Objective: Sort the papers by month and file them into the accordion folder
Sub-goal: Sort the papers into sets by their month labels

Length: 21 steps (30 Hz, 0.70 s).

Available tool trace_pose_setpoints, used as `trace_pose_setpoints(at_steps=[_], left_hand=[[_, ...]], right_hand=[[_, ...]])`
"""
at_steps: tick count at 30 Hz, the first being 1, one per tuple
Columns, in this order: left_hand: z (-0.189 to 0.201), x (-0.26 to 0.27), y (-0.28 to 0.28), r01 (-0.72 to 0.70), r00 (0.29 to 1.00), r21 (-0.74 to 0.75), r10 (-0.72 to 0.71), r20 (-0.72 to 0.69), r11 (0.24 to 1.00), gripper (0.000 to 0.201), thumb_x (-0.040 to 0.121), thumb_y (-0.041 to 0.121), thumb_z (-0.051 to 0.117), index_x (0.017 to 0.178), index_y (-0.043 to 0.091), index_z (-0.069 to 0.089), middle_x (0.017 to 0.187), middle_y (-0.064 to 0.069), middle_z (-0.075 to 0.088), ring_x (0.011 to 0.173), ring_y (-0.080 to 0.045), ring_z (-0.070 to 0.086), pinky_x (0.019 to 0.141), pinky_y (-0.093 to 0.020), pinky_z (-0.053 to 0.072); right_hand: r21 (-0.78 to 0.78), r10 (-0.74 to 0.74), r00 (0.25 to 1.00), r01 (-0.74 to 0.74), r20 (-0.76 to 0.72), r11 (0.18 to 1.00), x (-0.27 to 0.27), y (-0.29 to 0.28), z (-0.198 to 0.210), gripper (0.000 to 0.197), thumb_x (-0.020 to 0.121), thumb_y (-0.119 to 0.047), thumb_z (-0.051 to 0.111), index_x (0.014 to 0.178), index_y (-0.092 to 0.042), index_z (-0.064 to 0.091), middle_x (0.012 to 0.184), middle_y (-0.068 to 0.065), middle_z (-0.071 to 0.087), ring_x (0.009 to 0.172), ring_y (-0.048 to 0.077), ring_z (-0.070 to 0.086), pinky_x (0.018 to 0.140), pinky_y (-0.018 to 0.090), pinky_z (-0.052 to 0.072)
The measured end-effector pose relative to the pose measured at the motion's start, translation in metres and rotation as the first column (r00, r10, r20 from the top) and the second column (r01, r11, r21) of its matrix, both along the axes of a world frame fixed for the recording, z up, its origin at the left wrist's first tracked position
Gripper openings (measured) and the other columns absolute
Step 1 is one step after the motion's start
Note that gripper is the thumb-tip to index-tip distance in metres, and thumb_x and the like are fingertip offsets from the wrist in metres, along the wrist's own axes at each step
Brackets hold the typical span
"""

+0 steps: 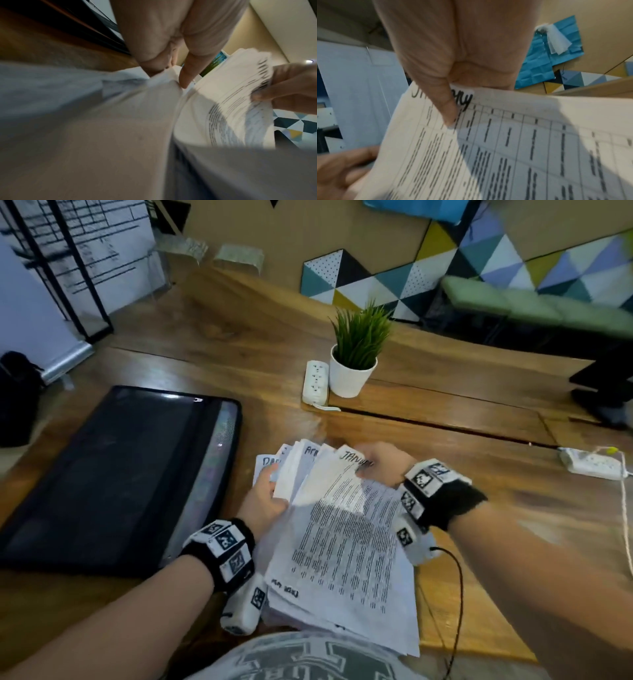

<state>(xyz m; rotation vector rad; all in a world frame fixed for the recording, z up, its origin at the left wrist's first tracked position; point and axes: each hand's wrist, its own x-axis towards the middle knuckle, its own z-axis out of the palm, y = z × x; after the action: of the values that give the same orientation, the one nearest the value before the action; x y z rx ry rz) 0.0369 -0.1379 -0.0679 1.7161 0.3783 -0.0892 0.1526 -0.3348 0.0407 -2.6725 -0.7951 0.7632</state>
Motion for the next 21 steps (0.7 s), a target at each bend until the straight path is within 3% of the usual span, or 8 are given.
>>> trace_pose_setpoints(at_steps=[1,3,6,8,10,12,17,21], left_hand=[[0.004,-0.001,-0.001,-0.014,1.000,-0.021,0.014,-0.013,1.000,0.068,0.070,0.011,0.060,0.135,0.020,0.040,0.111,-0.005,0.064,0.102,-0.021,0.062,0.094,-0.037,0.048],[0.010,-0.001,-0.003,-0.056,0.997,-0.068,0.052,-0.063,0.996,0.062,0.082,0.006,0.061,0.138,0.020,0.037,0.116,-0.008,0.062,0.104,-0.022,0.061,0.096,-0.038,0.047],[0.009,0.000,-0.004,-0.046,0.995,-0.077,0.040,-0.087,0.996,0.042,0.088,0.007,0.060,0.126,0.020,0.046,0.115,-0.004,0.063,0.105,-0.019,0.061,0.088,-0.031,0.050],[0.007,-0.001,-0.004,-0.009,0.995,-0.025,0.006,-0.101,1.000,0.031,0.087,0.011,0.064,0.115,0.018,0.053,0.110,0.001,0.065,0.104,-0.016,0.062,0.083,-0.027,0.050],[0.005,-0.001,-0.007,0.032,0.990,-0.013,-0.033,-0.137,0.999,0.024,0.086,0.014,0.066,0.109,0.016,0.059,0.105,0.003,0.068,0.102,-0.015,0.063,0.086,-0.031,0.053],[0.002,0.001,-0.009,0.051,0.985,0.025,-0.046,-0.168,0.998,0.020,0.088,0.015,0.064,0.107,0.016,0.061,0.102,0.003,0.069,0.100,-0.015,0.064,0.087,-0.032,0.052],[0.000,-0.005,-0.008,0.026,0.989,0.056,-0.018,-0.148,0.998,0.013,0.094,0.013,0.052,0.100,0.018,0.063,0.099,0.004,0.070,0.098,-0.011,0.064,0.088,-0.031,0.052],[0.003,-0.011,-0.008,0.005,0.992,-0.099,-0.017,-0.125,0.995,0.031,0.085,0.008,0.065,0.113,0.021,0.059,0.107,0.007,0.069,0.101,-0.006,0.064,0.085,-0.029,0.052]], right_hand=[[0.010,-0.014,0.999,0.014,0.032,1.000,-0.001,0.004,-0.008,0.027,0.089,-0.010,0.055,0.116,-0.013,0.058,0.120,0.004,0.062,0.110,0.021,0.057,0.092,0.031,0.044],[0.039,-0.063,0.995,0.060,0.081,0.997,-0.001,0.008,-0.019,0.031,0.089,-0.010,0.055,0.120,-0.012,0.056,0.123,0.005,0.060,0.111,0.021,0.056,0.087,0.025,0.041],[0.120,-0.125,0.987,0.112,0.103,0.986,-0.003,0.013,-0.027,0.030,0.090,-0.011,0.056,0.120,-0.013,0.054,0.123,0.004,0.060,0.108,0.021,0.058,0.079,0.020,0.040],[0.165,-0.135,0.984,0.116,0.112,0.979,-0.005,0.014,-0.031,0.026,0.091,-0.013,0.054,0.117,-0.013,0.055,0.119,0.006,0.062,0.100,0.023,0.061,0.078,0.027,0.048],[0.221,-0.149,0.980,0.118,0.128,0.968,-0.008,0.013,-0.035,0.026,0.093,-0.014,0.051,0.118,-0.010,0.055,0.119,0.006,0.062,0.101,0.025,0.061,0.084,0.035,0.050],[0.270,-0.156,0.978,0.114,0.139,0.956,-0.009,0.013,-0.038,0.024,0.094,-0.015,0.050,0.116,-0.011,0.056,0.116,0.004,0.064,0.100,0.022,0.062,0.083,0.033,0.049],[0.244,-0.198,0.977,0.174,0.077,0.954,-0.009,0.002,-0.048,0.026,0.092,-0.024,0.053,0.118,-0.020,0.051,0.104,0.003,0.066,0.063,0.010,0.058,0.056,0.021,0.048],[0.195,-0.207,0.973,0.185,0.104,0.963,-0.014,-0.011,-0.057,0.029,0.094,-0.030,0.050,0.120,-0.019,0.050,0.114,0.004,0.062,0.091,0.018,0.059,0.078,0.029,0.049]])
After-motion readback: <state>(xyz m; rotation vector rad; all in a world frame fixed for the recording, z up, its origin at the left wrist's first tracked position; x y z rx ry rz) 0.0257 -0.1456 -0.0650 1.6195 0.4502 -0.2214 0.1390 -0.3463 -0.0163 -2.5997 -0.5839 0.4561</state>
